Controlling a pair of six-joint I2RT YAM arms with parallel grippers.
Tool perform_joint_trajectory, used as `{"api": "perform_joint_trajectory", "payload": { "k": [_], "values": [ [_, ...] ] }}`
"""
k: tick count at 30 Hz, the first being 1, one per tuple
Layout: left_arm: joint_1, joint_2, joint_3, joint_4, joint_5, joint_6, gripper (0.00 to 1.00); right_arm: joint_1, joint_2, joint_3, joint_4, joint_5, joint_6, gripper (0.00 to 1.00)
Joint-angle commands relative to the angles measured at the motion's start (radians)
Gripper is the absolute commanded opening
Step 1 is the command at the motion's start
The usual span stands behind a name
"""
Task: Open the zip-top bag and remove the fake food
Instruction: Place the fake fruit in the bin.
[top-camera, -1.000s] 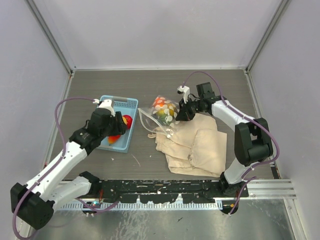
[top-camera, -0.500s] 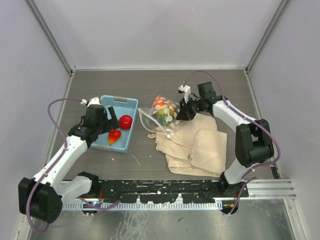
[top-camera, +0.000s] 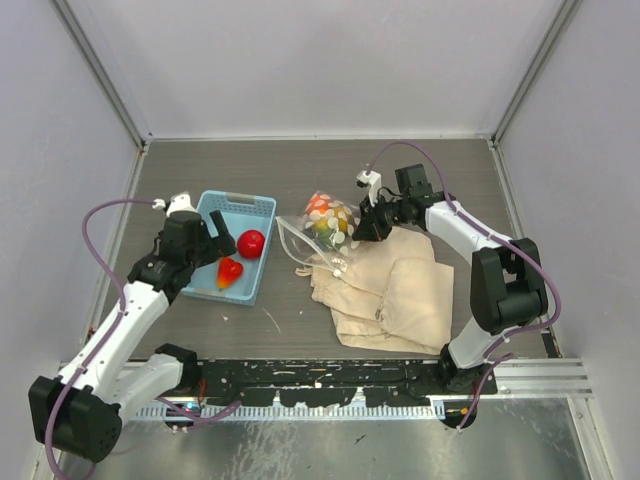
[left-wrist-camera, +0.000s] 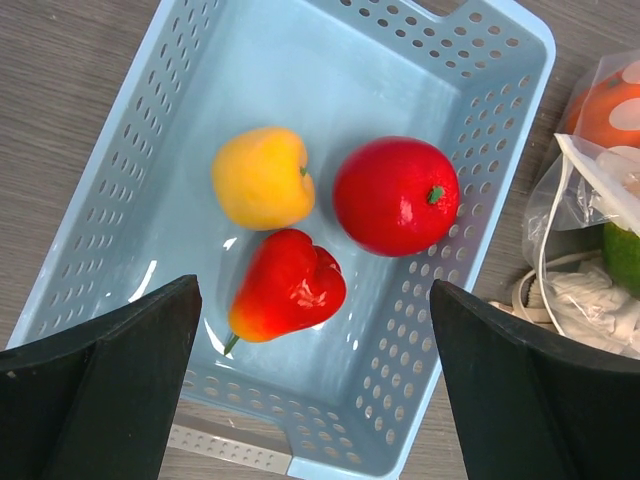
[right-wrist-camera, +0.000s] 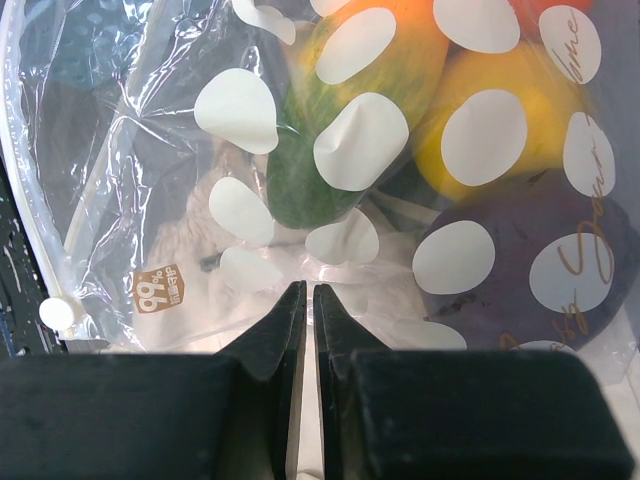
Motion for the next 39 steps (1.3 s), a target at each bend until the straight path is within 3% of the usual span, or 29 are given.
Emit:
{"api": "perform_joint_trajectory", "payload": {
  "k": [1,22,39],
  "values": [
    [0.004,-0.03,0.025,0.021,0.037,-0.012,0.98,-0.004,-0.047,0.003,0.027,-0.026,-0.007,0.14],
    [-0.001,-0.067,-0.074,0.185,0.39,-0.091,0.98,-0.021,-0.062,0.001,0.028,-0.044,-0.011,0.15],
    [-0.181,-0.019,-0.086,0.264,0.326,-0.119,0.98,-0.034,-0.071,-0.002,0.027,-0.059,-0.015,0.16]
  ]
}}
